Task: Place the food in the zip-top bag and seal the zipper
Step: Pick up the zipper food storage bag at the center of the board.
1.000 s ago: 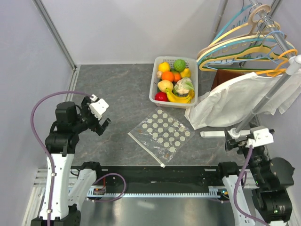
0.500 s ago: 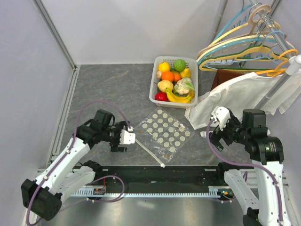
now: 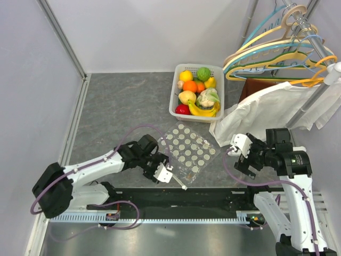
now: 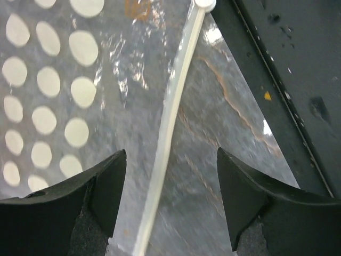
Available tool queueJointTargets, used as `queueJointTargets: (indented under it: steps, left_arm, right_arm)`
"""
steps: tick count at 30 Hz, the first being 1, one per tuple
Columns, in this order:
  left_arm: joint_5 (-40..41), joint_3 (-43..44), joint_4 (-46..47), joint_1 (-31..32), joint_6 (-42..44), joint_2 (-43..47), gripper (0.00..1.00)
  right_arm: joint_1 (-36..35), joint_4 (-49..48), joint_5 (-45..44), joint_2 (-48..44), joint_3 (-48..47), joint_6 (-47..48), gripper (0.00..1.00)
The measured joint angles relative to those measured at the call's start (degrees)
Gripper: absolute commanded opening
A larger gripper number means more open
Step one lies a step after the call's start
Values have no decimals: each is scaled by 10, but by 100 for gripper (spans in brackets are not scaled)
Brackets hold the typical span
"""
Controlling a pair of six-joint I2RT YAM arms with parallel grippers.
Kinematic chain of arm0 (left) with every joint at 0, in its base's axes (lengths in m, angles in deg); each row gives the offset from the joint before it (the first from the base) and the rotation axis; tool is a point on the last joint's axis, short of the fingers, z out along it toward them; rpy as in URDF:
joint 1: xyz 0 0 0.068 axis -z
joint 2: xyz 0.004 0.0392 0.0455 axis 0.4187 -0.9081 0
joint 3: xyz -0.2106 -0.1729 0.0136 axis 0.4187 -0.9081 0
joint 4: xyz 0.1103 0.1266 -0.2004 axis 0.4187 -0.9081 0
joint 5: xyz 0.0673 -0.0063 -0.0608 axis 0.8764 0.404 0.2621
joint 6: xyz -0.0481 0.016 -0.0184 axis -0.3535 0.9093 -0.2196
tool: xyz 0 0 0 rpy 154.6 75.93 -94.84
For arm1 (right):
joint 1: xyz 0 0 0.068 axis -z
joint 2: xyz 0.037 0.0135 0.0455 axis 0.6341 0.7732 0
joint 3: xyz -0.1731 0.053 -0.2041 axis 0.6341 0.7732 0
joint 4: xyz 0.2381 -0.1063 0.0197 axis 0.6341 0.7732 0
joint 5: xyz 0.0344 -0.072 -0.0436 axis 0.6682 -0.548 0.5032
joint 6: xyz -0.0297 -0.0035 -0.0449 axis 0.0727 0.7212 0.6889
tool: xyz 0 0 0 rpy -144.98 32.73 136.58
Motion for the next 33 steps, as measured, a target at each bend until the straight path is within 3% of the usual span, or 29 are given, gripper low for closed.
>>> queueJointTargets:
  steps: [5, 8, 9, 11, 17, 24, 27, 33]
  left_arm:
    - [16, -1, 75, 42, 0, -80, 71]
    - [29, -2, 105, 52, 0, -113, 56]
    - [28, -1, 115, 53, -1, -120, 42]
    - [37, 1, 136, 56, -2, -132, 25]
    - [49, 3, 123, 57, -21, -130, 2]
    - [42, 9, 25, 57, -83, 22, 2]
    - [47, 27, -14, 57, -131, 74, 2]
    - [79, 39, -53, 51, -232, 122, 2]
  right_arm:
    - [0, 11, -10, 1, 18, 23, 98]
    - [0, 12, -9, 9, 18, 31, 98]
    - [0, 12, -9, 14, 17, 33, 98]
    - [0, 11, -9, 23, 16, 36, 98]
    - [0, 12, -5, 28, 16, 58, 98]
    - [-6, 12, 8, 91, 7, 72, 98]
    - [-42, 9, 7, 131, 6, 59, 98]
    - [-237, -41, -13, 172, 2, -24, 97]
